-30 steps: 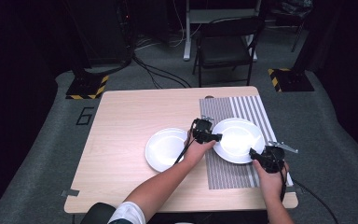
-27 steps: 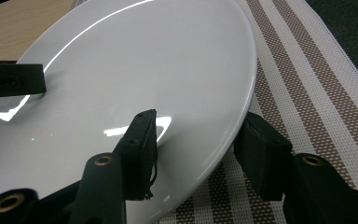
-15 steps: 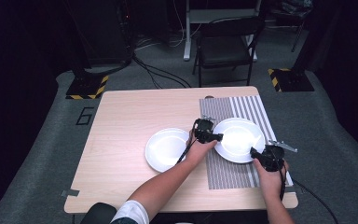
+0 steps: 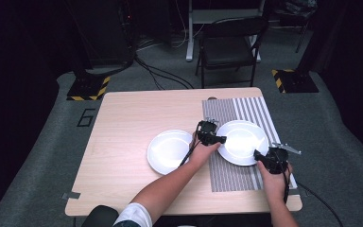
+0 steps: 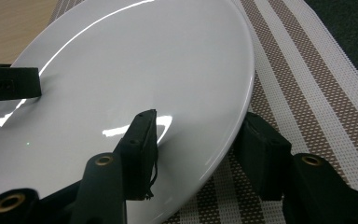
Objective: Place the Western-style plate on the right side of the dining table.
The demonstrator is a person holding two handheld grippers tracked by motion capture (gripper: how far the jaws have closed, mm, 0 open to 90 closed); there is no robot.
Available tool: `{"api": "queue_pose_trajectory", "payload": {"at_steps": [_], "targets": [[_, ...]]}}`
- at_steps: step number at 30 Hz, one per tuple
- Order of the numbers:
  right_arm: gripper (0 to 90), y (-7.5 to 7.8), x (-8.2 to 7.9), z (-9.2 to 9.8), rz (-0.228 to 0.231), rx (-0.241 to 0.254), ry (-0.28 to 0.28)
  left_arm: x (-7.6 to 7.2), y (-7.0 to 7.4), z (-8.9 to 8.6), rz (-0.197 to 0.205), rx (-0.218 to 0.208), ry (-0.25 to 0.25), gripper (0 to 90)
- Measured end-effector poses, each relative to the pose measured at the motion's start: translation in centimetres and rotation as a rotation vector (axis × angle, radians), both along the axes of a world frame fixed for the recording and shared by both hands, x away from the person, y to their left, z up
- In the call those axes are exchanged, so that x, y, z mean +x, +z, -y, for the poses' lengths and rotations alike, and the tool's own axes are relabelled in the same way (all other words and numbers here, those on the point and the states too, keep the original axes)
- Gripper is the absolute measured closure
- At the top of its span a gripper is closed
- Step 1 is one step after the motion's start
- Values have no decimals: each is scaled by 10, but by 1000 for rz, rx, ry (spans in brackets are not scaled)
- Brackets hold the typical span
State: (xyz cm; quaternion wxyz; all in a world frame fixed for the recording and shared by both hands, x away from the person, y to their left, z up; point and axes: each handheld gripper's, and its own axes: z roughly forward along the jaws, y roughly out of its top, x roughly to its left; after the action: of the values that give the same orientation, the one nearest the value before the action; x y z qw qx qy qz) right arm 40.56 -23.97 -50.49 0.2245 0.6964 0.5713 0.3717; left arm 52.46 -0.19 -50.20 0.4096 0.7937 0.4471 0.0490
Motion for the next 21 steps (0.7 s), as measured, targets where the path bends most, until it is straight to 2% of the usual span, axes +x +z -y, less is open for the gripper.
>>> {"api": "queue_pose_trajectory", "payload": {"at_steps": [8, 13, 21], "targets": [[493, 0, 1, -1, -13, -3, 3, 1, -1, -1, -3, 4, 3, 527], [493, -2, 2, 0, -4, -2, 7, 2, -2, 0, 1, 6, 4, 527], [493, -5, 5, 0, -24, -1, -14, 4, -5, 4, -11, 16, 9, 526]]}}
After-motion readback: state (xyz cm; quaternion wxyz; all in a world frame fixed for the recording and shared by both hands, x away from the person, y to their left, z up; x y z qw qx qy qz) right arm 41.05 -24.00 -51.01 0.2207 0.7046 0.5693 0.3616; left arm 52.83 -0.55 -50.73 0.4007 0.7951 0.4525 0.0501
